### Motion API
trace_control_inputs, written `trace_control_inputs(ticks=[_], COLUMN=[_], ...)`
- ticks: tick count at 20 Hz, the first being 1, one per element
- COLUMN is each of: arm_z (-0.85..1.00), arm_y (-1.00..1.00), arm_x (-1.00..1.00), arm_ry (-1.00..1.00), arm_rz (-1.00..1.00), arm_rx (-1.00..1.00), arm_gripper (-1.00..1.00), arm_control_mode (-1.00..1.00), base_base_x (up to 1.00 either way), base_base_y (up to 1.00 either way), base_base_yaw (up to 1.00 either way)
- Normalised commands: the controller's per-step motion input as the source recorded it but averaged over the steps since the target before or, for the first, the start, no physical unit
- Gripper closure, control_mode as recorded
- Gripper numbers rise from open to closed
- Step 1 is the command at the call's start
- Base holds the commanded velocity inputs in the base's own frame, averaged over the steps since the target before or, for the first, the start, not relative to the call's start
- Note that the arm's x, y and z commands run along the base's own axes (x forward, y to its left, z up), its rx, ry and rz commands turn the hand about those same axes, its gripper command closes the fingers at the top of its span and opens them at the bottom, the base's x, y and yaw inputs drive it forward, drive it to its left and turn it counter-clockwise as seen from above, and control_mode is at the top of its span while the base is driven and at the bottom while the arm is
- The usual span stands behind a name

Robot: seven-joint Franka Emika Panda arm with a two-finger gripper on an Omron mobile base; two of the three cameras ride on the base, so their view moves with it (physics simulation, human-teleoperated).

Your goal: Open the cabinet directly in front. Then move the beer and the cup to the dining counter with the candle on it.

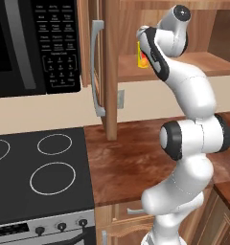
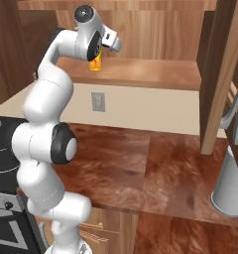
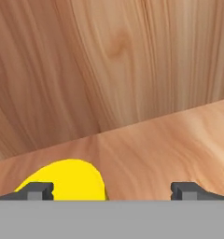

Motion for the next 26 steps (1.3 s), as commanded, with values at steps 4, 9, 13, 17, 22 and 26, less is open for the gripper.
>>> trace_control_inputs(ticks=[4,9,13,17,22,26], arm_z=[0.00,0.00,0.00,-0.02,-0.11,-0.13], arm_y=[0.00,0.00,0.00,0.00,-0.05,-0.12], arm_x=[0.25,0.26,0.28,0.16,0.00,-0.01], arm_ry=[0.00,0.00,0.00,0.00,0.00,0.00], arm_rz=[0.00,0.00,0.00,0.02,0.03,0.03], arm_rx=[0.00,0.00,0.00,0.00,0.00,0.00], arm_gripper=[-1.00,-1.00,-1.00,-1.00,-1.00,-1.00], arm_control_mode=[-1.00,-1.00,-1.00,-1.00,-1.00,-1.00], base_base_x=[0.00,0.00,0.00,0.00,0.00,0.00], base_base_y=[0.00,0.00,0.00,0.00,0.00,0.00], base_base_yaw=[0.00,0.00,0.00,0.00,0.00,0.00])
